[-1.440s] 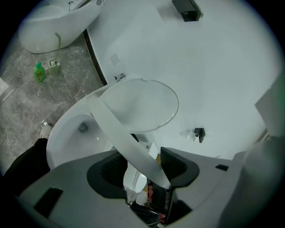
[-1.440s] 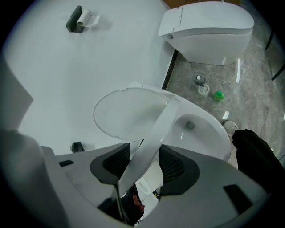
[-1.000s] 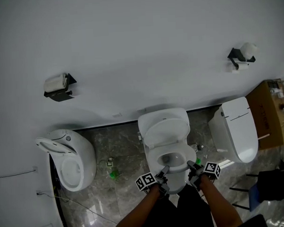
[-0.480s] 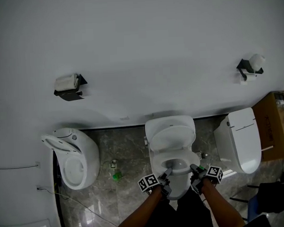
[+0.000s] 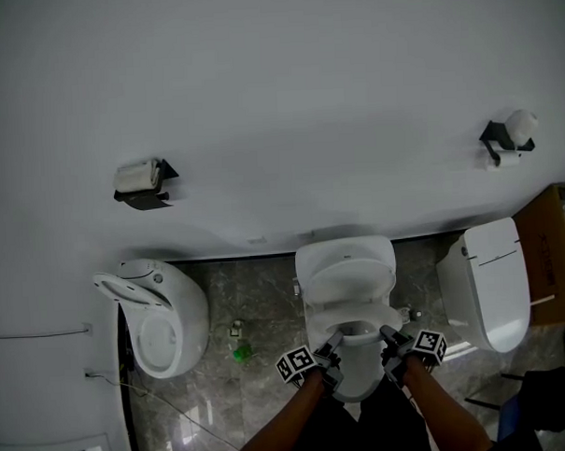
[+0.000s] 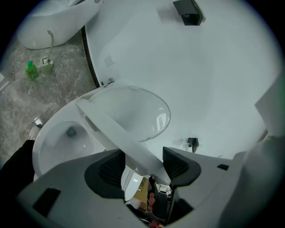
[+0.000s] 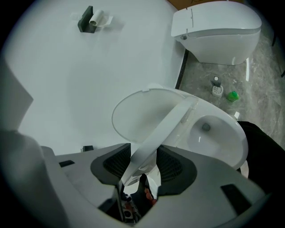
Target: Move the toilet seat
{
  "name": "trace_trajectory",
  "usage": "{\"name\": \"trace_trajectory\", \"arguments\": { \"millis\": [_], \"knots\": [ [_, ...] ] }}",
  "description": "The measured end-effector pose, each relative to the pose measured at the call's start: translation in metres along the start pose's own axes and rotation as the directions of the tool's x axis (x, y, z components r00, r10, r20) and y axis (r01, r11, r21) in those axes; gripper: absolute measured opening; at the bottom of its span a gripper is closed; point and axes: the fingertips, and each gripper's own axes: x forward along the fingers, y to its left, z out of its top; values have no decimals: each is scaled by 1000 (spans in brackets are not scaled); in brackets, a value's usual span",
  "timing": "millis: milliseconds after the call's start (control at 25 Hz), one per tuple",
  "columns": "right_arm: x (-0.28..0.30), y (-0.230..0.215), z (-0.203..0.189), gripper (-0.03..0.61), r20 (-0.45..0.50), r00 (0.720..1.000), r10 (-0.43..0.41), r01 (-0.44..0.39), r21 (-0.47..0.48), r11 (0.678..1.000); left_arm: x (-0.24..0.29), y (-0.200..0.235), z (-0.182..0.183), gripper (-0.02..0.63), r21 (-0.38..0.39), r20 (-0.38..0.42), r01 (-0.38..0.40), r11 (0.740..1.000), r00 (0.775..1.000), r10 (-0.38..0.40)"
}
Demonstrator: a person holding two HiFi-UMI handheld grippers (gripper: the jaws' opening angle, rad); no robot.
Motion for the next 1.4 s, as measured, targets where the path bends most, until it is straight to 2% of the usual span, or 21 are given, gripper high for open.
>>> {"name": "trace_trajectory", "arguments": {
  "millis": [440,840,1040,1280,1400],
  "knots": [
    [22,28,24,204,-8,998,57,-57,-7,998,18,-19,29,282,-42,87,11,999,996,-7],
    [41,47,46,215,10,996,83,-83,-8,997,34,-39,49,282,18,135,35,999,990,-38],
    [50,56,55,216,9,996,94,-94,-1,996,37,-53,54,278,144,124,28,989,991,-46],
    [61,66,65,219,13,992,124,-124,-2,992,49,-56,69,272,141,142,32,989,988,-53],
    [66,72,68,222,8,990,140,-140,-33,990,54,-58,76,273,142,151,36,989,987,-57]
  ]
}}
